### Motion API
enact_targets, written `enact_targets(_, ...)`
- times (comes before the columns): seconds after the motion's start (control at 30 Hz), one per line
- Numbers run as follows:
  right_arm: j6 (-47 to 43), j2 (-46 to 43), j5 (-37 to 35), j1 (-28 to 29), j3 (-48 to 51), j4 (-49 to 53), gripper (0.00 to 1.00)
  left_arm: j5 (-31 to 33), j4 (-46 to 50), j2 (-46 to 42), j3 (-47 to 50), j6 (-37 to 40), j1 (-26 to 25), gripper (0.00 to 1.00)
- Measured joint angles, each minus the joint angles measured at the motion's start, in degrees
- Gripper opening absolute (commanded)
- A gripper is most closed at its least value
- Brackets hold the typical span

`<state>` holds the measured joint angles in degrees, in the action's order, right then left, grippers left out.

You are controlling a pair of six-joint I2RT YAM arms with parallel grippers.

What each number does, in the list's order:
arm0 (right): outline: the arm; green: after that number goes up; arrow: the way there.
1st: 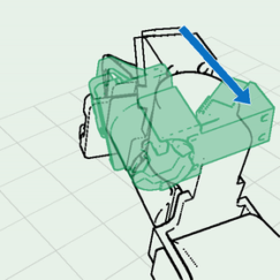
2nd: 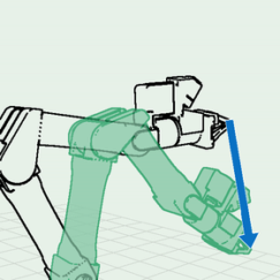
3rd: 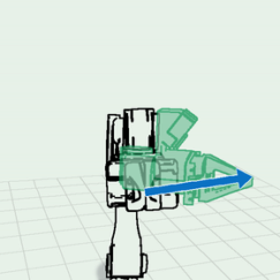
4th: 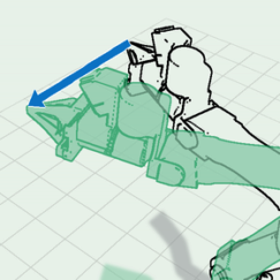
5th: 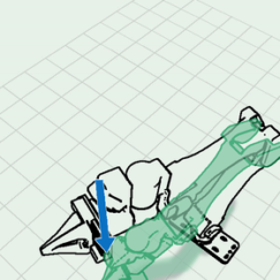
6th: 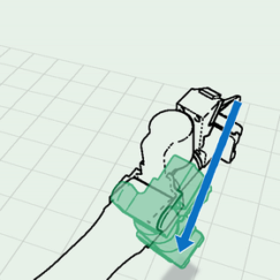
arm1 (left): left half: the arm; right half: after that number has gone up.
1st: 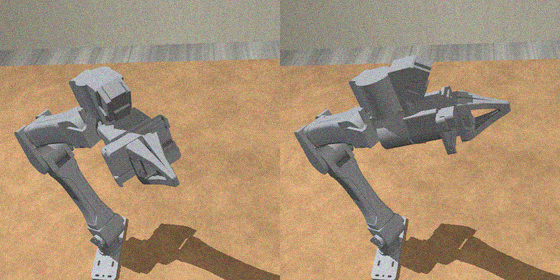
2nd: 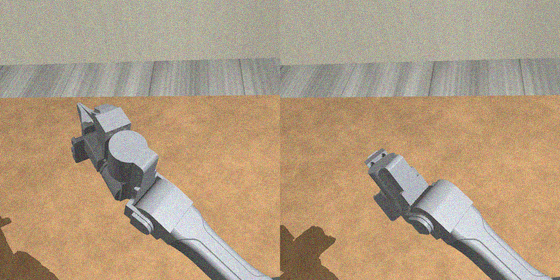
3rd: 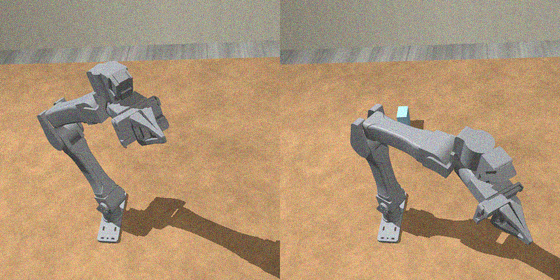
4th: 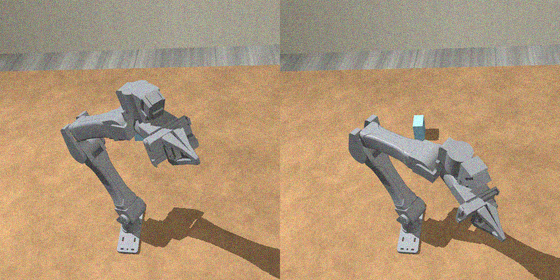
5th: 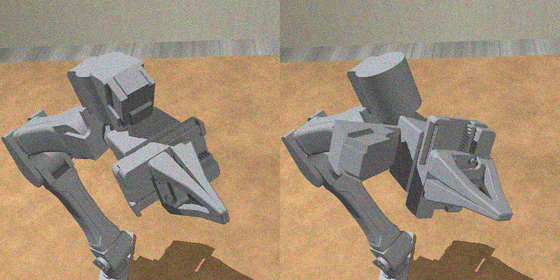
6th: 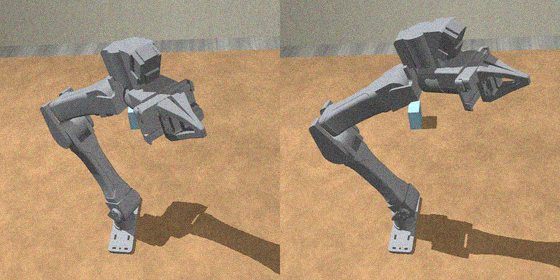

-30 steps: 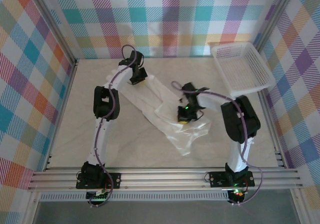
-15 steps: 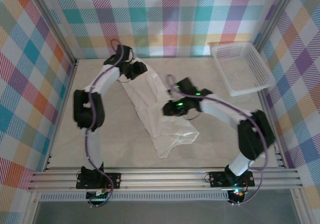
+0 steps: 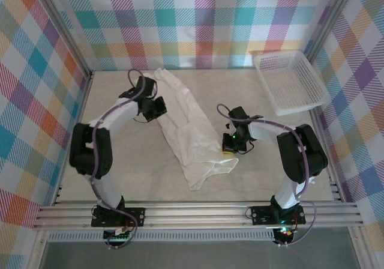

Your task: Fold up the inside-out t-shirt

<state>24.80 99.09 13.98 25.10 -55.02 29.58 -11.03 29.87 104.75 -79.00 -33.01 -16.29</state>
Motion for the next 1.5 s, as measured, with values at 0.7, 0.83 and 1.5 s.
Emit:
enact_targets(0.7,1.70,8.87,14.43,23.37,-9.64,0.50,0.25,9.62,-0.20,-0.70,4.11,2.78,3.98,0.35)
enact_targets(0.83,4.74,-1.73,9.29,21.29,-3.61,-2.99,0.46,4.35,-2.58,-21.09,13.49,4.15,4.94,0.51)
enact_targets(1.5,7.21,1.62,13.07,21.11,1.03,-9.81,0.45,-4.39,4.48,-49.86,41.66,-1.33,5.27,0.66)
